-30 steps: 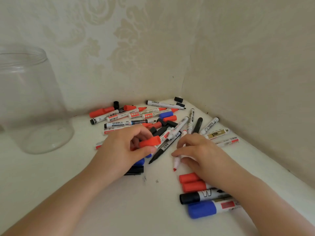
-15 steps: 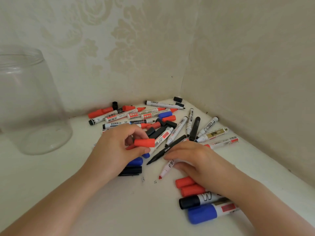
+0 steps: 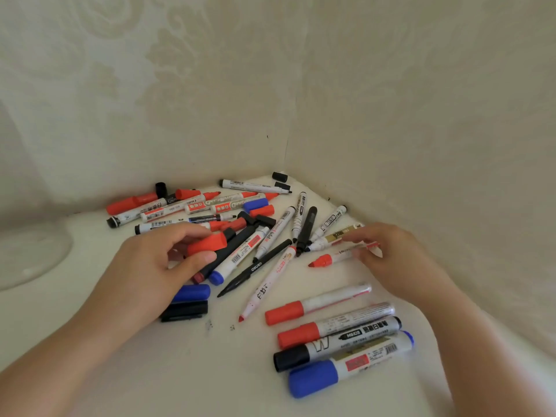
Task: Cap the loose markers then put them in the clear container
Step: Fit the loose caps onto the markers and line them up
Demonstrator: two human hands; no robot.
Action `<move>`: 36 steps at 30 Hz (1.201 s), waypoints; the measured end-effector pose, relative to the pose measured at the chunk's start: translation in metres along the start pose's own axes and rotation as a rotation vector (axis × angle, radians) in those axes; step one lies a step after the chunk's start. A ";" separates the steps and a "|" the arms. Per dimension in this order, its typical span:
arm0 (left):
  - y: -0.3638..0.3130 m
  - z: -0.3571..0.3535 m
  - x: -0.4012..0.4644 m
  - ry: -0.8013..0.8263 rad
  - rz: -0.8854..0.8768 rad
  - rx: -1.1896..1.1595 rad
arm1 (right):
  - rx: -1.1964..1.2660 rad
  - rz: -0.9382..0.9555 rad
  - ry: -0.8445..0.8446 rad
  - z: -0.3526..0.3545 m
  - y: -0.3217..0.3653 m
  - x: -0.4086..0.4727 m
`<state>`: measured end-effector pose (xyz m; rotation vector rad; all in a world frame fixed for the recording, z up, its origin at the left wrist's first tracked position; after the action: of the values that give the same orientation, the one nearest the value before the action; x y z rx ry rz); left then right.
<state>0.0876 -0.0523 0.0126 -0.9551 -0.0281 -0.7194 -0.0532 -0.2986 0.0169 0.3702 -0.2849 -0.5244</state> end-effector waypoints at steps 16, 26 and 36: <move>-0.010 -0.001 -0.002 0.026 -0.083 0.032 | -0.038 0.326 0.257 -0.032 0.051 -0.019; -0.022 -0.009 -0.005 0.127 -0.149 -0.075 | 0.226 0.535 0.006 -0.024 0.094 -0.032; -0.025 -0.018 -0.008 0.171 -0.237 0.013 | 0.181 0.573 0.000 -0.025 0.100 -0.035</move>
<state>0.0622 -0.0703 0.0179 -0.8836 0.0044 -1.0168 -0.0307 -0.1931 0.0294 0.4421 -0.4210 0.0649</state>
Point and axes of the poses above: each hand's wrist, its own x-axis towards the middle knuckle, its own z-axis out of the back of the hand, y = z × x, the point moved 9 cm from there along x, towards the middle knuckle
